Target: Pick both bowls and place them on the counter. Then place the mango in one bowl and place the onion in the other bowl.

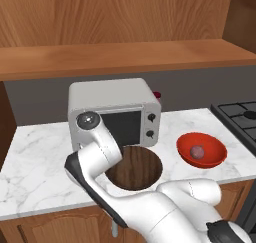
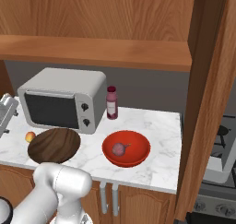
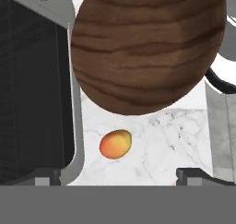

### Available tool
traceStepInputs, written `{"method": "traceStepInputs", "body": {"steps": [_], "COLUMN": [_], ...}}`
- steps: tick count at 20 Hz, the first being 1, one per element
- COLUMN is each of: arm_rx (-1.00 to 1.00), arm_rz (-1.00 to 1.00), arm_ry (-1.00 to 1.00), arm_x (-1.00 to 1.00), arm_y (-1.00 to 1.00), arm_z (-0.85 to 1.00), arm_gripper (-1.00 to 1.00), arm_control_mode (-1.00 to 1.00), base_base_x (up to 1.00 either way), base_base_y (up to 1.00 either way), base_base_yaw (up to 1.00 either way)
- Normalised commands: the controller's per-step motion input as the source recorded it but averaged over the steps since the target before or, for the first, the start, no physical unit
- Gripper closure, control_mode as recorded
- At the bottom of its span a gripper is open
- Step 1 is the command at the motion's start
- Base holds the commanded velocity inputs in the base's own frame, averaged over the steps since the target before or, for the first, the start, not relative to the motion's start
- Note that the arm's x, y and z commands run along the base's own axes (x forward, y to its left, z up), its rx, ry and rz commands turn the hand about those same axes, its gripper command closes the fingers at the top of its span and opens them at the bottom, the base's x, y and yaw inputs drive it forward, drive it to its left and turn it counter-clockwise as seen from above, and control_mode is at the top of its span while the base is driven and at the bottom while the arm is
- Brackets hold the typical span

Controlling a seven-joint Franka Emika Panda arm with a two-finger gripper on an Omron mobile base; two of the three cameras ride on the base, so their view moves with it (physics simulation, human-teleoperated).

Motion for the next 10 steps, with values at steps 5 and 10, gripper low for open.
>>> {"method": "traceStepInputs", "body": {"steps": [5,10], "arm_rx": [0.18,0.2], "arm_rz": [-0.29,-0.27], "arm_ry": [0.0,0.0], "arm_x": [0.0,0.01], "arm_y": [0.11,0.22], "arm_z": [-0.33,-0.31], "arm_gripper": [-1.0,-1.0], "arm_control_mode": [-1.0,-1.0], "base_base_x": [0.0,0.0], "base_base_y": [0.0,0.0], "base_base_yaw": [0.0,0.0]}}
